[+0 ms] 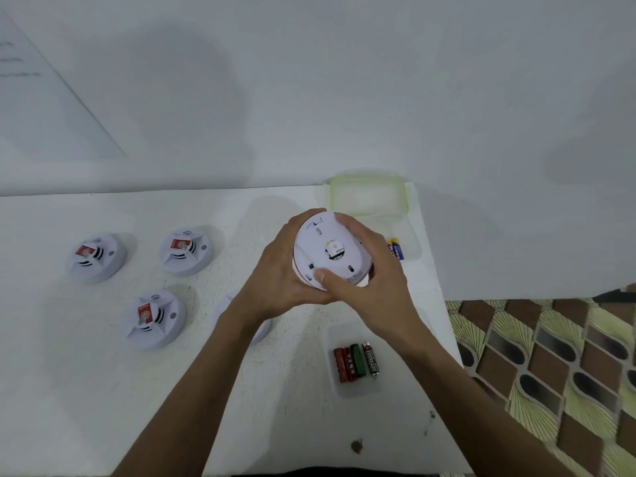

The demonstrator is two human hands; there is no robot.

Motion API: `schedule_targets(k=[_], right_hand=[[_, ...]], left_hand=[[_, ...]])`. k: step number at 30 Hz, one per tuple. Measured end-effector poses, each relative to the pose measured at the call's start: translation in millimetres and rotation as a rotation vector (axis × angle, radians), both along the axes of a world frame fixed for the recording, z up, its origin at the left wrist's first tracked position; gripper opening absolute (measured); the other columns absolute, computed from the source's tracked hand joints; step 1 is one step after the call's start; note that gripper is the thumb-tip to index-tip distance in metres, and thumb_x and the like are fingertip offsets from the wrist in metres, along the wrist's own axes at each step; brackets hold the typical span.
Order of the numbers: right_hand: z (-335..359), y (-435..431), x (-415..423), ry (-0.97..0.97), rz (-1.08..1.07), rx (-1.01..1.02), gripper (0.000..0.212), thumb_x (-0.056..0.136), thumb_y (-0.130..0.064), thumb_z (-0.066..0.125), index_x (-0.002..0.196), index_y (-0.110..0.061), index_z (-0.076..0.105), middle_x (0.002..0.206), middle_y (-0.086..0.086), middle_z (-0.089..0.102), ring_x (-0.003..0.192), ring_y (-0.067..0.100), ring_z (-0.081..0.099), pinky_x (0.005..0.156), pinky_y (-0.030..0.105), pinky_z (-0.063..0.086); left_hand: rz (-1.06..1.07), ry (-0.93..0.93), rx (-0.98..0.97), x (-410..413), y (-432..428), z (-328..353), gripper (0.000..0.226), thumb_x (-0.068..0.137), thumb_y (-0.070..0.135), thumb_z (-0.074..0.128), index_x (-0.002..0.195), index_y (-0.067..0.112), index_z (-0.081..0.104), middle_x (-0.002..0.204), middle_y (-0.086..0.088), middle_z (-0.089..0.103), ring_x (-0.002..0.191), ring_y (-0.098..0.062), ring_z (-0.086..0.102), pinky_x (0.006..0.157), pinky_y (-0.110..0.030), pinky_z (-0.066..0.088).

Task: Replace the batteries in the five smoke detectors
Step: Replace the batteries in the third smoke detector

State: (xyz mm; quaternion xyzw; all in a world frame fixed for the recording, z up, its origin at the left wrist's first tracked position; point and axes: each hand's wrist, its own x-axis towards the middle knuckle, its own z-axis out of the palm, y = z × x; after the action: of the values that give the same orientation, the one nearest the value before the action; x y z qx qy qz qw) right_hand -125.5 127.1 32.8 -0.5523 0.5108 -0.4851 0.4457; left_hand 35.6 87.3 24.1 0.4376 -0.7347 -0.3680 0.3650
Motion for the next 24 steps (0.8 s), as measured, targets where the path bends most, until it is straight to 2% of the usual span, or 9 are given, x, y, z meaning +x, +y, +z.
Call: schedule_targets(k=[5,8,10,13,17,18,19,21,24], right_hand=[[2.1,-1.0,-4.8,0.124,0.084,0.016,0.071,0.079,-0.025,0.08,0.139,-0.038,0.045,0.135,-0.006,0.042,0.123,-0.001,0.045,0.092,0.011,0.047],[2.1,4.4,-1.4,0.234,-0.011,-0.04,0.069,0.076,-0.032,0.081,0.135,-0.04,0.047,0.135,-0.008,0.037,0.123,0.0,0.044,0.091,0.01,0.046],[1.1,9.0,4.0,0.216,-0.057,-0.06,0.065,0.075,-0.032,0.081,0.129,-0.042,0.048,0.136,-0.008,0.036,0.123,-0.001,0.043,0.092,0.013,0.048],[1.9,10.0,9.9,0.117,-0.058,0.039,0.062,0.072,-0.029,0.081,0.121,-0.038,0.045,0.131,-0.007,0.042,0.121,0.005,0.047,0.087,0.022,0.053],[11.6,1.0,6.0,0.111,-0.026,0.195,0.047,0.077,-0.023,0.079,0.11,-0.028,0.046,0.123,-0.003,0.046,0.111,0.007,0.051,0.084,0.026,0.054],[13.2,-0.6,5.1,0.136,-0.021,0.179,0.039,0.08,-0.024,0.076,0.107,-0.028,0.047,0.122,-0.004,0.046,0.109,0.004,0.051,0.084,0.02,0.051],[14.9,-1.1,5.9,0.163,-0.009,0.149,0.031,0.084,-0.025,0.073,0.104,-0.029,0.048,0.122,-0.006,0.044,0.106,-0.001,0.05,0.081,0.01,0.047],[15.9,0.5,8.7,0.214,0.014,0.084,0.024,0.089,-0.028,0.067,0.099,-0.039,0.049,0.121,-0.012,0.041,0.107,-0.003,0.047,0.076,0.0,0.041],[10.6,1.9,7.5,0.269,-0.038,0.003,0.019,0.09,-0.031,0.066,0.091,-0.043,0.05,0.121,-0.016,0.042,0.115,0.007,0.046,0.08,0.008,0.041]], left_hand=[[-0.003,0.026,-0.031,3.0,4.2,-2.5,0.091,0.06,0.021,0.087,0.137,0.019,0.038,0.135,0.012,0.049,0.125,-0.006,0.047,0.101,-0.019,0.04],[-0.008,0.033,-0.066,4.1,4.5,-3.6,0.091,0.06,0.017,0.087,0.134,0.028,0.036,0.132,0.027,0.046,0.125,-0.002,0.045,0.1,-0.015,0.037],[-0.009,0.028,-0.093,5.7,5.2,-4.8,0.09,0.06,0.016,0.086,0.132,0.03,0.035,0.131,0.033,0.044,0.124,0.001,0.045,0.101,-0.014,0.036],[-0.021,0.029,-0.109,3.8,7.6,1.6,0.083,0.059,0.02,0.085,0.129,0.032,0.042,0.13,0.032,0.046,0.123,-0.001,0.046,0.102,-0.025,0.041],[-0.079,-0.014,-0.113,2.6,6.6,-7.5,0.078,0.062,0.006,0.086,0.12,0.038,0.045,0.125,0.045,0.043,0.115,0.02,0.042,0.094,-0.003,0.034],[-0.082,-0.019,-0.085,3.4,6.1,-12.7,0.08,0.067,0.001,0.083,0.129,0.033,0.043,0.132,0.039,0.043,0.117,0.022,0.039,0.098,-0.005,0.033],[-0.079,0.007,-0.038,6.1,4.6,-19.9,0.08,0.07,-0.004,0.078,0.135,0.023,0.04,0.14,0.024,0.044,0.118,0.023,0.037,0.103,-0.01,0.033],[-0.06,0.045,0.032,9.9,4.1,-22.4,0.082,0.067,-0.017,0.075,0.135,0.007,0.035,0.141,-0.004,0.044,0.118,0.023,0.037,0.106,-0.017,0.034],[-0.022,-0.01,-0.018,12.0,5.3,-12.9,0.097,0.056,-0.003,0.088,0.134,0.021,0.035,0.133,0.024,0.042,0.12,0.017,0.04,0.103,-0.016,0.036]])
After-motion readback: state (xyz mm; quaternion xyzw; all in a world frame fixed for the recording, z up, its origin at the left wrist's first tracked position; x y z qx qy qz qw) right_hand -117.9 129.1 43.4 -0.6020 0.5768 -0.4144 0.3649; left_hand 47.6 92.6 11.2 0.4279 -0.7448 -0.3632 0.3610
